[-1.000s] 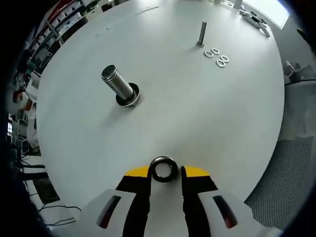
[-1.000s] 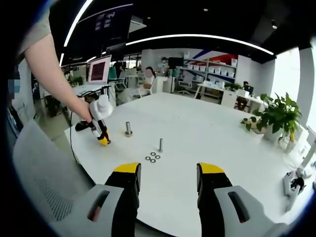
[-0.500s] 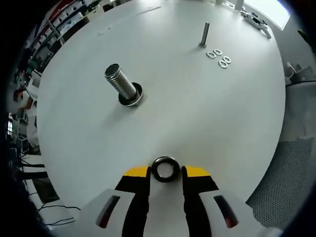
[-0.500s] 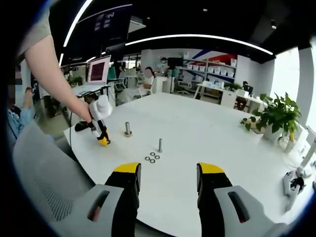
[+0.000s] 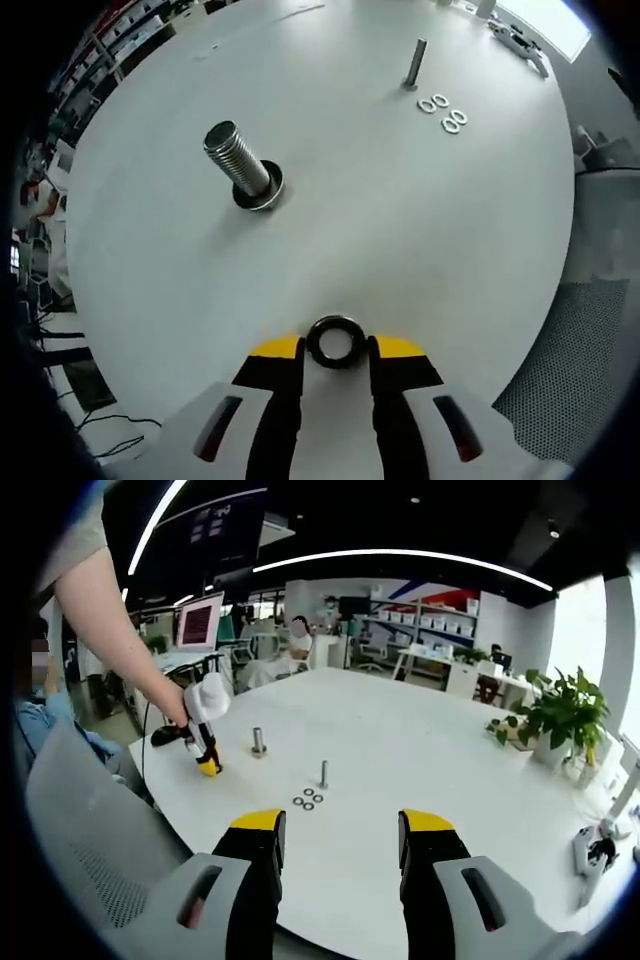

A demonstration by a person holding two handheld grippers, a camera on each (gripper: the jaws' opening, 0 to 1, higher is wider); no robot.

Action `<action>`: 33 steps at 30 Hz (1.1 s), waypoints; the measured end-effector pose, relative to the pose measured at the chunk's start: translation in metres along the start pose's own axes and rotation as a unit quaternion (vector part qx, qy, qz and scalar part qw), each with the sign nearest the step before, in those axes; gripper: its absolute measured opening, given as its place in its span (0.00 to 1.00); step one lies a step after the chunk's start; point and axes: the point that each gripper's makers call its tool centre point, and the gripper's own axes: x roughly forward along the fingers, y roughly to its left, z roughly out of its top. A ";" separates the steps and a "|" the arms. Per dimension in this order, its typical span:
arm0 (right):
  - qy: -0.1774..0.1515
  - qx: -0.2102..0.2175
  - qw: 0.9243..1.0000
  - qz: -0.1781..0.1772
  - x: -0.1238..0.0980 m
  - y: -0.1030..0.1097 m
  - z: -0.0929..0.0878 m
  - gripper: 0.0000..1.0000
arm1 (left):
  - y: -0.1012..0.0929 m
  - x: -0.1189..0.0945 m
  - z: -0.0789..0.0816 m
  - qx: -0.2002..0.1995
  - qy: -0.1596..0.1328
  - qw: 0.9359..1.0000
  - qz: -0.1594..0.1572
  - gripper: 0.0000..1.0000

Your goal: Place the washer onto the threaded stud by aligning its center hole with the stud, sliding it down to the base, and recovering from edge contact or off-axis alignment until the washer reaches the visible bottom stop.

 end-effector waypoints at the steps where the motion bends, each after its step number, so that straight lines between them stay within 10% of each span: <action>1: 0.000 0.000 1.000 0.000 0.000 0.000 0.000 0.47 | 0.000 0.000 0.000 -0.002 0.000 1.000 0.000 0.25; 33: -0.002 -0.001 1.000 0.000 0.000 -0.001 0.000 0.47 | -0.003 -0.001 0.002 0.012 0.000 1.000 0.006 0.19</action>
